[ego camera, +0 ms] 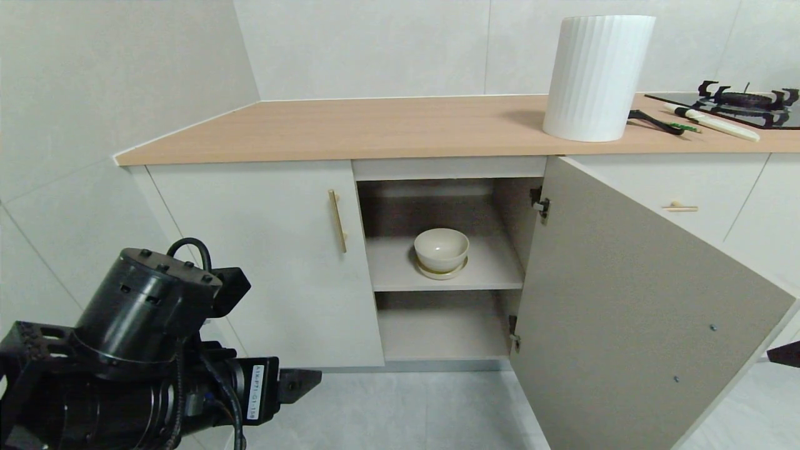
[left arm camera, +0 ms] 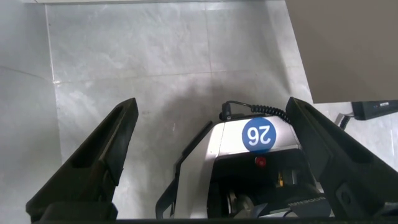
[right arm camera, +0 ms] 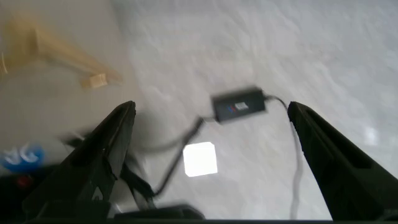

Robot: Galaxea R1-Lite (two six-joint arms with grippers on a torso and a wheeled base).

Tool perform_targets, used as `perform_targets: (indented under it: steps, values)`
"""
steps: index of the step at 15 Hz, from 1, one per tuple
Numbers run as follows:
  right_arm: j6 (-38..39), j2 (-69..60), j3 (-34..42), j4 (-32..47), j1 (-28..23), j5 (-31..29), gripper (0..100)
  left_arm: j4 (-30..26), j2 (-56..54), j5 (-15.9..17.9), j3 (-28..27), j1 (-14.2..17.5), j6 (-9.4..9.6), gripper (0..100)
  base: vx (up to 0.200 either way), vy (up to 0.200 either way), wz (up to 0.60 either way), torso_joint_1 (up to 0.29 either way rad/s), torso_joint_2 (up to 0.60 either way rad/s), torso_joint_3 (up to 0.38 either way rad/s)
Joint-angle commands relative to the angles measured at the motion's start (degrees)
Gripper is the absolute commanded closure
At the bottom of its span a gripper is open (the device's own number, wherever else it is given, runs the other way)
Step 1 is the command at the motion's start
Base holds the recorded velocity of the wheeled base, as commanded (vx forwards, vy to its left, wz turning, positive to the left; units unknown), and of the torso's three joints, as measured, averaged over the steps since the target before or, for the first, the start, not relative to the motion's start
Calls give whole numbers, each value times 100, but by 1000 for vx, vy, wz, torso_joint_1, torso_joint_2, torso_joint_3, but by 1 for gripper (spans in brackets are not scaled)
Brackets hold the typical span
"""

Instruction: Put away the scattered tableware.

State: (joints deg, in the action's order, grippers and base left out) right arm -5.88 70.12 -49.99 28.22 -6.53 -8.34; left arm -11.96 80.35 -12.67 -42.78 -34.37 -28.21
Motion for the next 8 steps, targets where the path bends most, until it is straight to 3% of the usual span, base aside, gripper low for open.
perform_targets:
  steps: [1,4,8]
  values:
    - [8,362,42,-185,-234,280,0,1,25,-8,-3,0,-9,0,0,0,0,0,0,0]
    - [34,538,77,-546,-331,816,0,1,34,-8,-3,0,-9,0,0,0,0,0,0,0]
    - [60,652,350,-1117,-305,1054,0,-8,34,-8,-3,0,-9,0,0,0,0,0,0,0]
